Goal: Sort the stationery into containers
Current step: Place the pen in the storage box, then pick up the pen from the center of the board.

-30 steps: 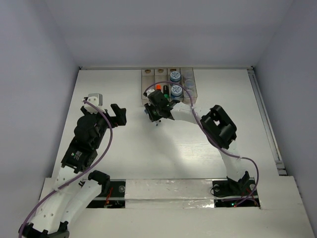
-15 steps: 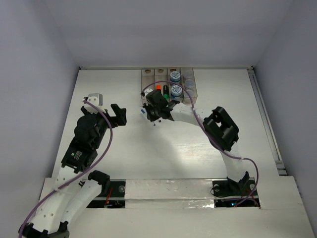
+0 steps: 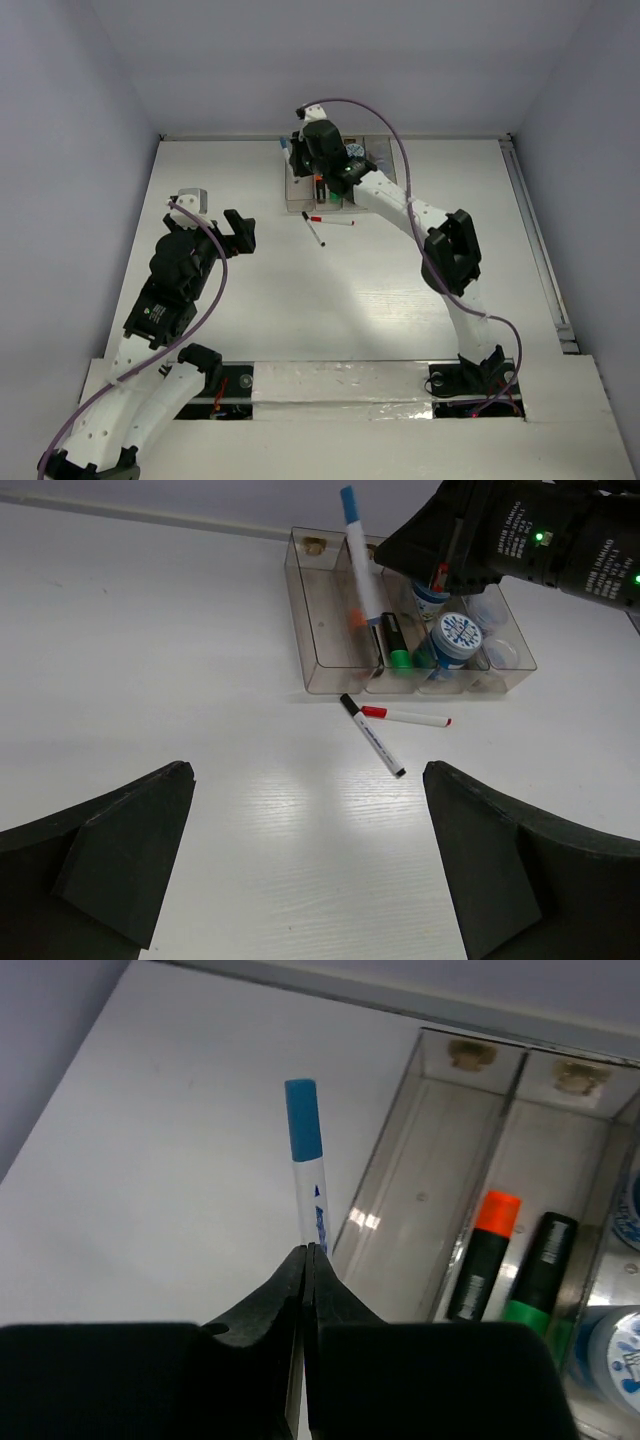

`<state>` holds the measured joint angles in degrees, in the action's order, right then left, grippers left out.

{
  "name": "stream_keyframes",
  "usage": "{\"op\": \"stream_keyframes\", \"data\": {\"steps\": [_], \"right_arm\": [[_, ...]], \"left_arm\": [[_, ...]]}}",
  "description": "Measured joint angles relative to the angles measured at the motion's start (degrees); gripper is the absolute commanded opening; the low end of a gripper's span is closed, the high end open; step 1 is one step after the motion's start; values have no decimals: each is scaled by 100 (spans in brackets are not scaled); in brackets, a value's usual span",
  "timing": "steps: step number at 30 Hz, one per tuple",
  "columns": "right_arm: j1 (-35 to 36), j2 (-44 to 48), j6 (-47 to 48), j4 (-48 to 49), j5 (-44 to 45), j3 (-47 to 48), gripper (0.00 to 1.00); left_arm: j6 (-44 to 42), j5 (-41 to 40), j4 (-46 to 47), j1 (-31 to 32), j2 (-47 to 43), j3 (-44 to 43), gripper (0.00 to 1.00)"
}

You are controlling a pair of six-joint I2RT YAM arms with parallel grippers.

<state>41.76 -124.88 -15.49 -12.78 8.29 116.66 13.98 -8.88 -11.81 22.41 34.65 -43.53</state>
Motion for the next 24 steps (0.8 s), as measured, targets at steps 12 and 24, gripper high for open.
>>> {"op": "stream_keyframes", "data": {"steps": [12,24], "right_arm": [[-415,-1099,-592,-181,267,476,13],[-234,1078,-90,271,-160,-2334,42]], "left_arm": [[0,31,0,0,0,0,99],[0,35,2,0,28,0,99]]}}
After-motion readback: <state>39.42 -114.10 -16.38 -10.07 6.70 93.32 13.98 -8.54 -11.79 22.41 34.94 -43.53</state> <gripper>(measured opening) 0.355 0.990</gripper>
